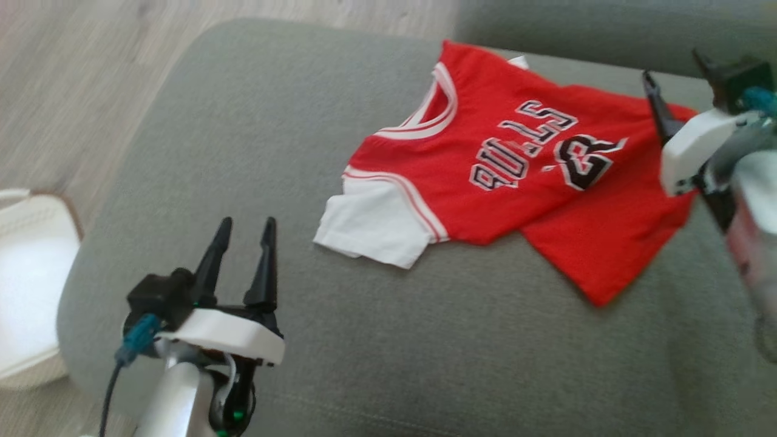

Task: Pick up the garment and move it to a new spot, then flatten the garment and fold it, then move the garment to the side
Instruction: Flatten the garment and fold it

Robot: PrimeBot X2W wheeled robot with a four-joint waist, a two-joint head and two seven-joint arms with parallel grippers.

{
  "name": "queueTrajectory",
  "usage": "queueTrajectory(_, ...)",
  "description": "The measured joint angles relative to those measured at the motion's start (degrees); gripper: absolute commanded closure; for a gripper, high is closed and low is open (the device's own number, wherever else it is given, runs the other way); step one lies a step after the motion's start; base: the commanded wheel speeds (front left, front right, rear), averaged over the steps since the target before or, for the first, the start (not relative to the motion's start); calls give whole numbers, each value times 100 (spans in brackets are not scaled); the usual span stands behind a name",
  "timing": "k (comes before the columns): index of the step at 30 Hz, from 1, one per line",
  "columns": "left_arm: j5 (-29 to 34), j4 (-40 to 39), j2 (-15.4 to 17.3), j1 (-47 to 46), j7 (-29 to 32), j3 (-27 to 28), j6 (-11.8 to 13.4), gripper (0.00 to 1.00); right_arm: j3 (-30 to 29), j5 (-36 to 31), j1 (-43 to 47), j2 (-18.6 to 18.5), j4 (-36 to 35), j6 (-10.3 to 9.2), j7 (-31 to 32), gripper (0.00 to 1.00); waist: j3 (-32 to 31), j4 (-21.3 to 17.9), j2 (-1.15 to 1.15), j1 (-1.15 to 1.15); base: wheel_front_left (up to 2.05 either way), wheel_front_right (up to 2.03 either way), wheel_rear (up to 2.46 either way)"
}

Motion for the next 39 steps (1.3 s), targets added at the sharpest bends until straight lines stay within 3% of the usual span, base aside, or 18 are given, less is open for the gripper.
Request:
queueTrajectory(7, 76, -113, -2, 139, 0, 225, 0, 0, -1092, 643, 986, 628, -533, 0, -201, 0, -345, -471, 0, 0, 0, 0, 0)
queueTrajectory(13, 111, -153, -2, 354, 0, 360, 7, 0, -2423, 651, 2692, 1325, -2024, 0, -202, 0, -626, -927, 0, -1, 0, 0, 0)
queueTrajectory(17, 111, -163, -1, 409, 0, 404, 5, 0, -2892, 469, 3817, 1767, -2654, 0, -202, 0, -704, -1103, 0, -1, 0, 0, 0)
queueTrajectory(22, 111, -144, -1, 441, 0, 437, 2, 0, -3037, 403, 4600, 1895, -3208, 0, -137, 0, -693, -1199, 0, -1, 0, 0, 0)
queueTrajectory(30, 111, 32, -1, 434, 0, 453, -8, 0, -2880, 505, 4652, 1928, -3820, 0, 186, 0, -580, -1213, 0, 0, 0, 0, 0)
queueTrajectory(39, 363, 1384, 20, -103, 1, 424, -53, 0, -2782, 512, 4651, 1930, -4216, 0, 415, 0, -249, -1325, 0, 1, 0, 0, 0)
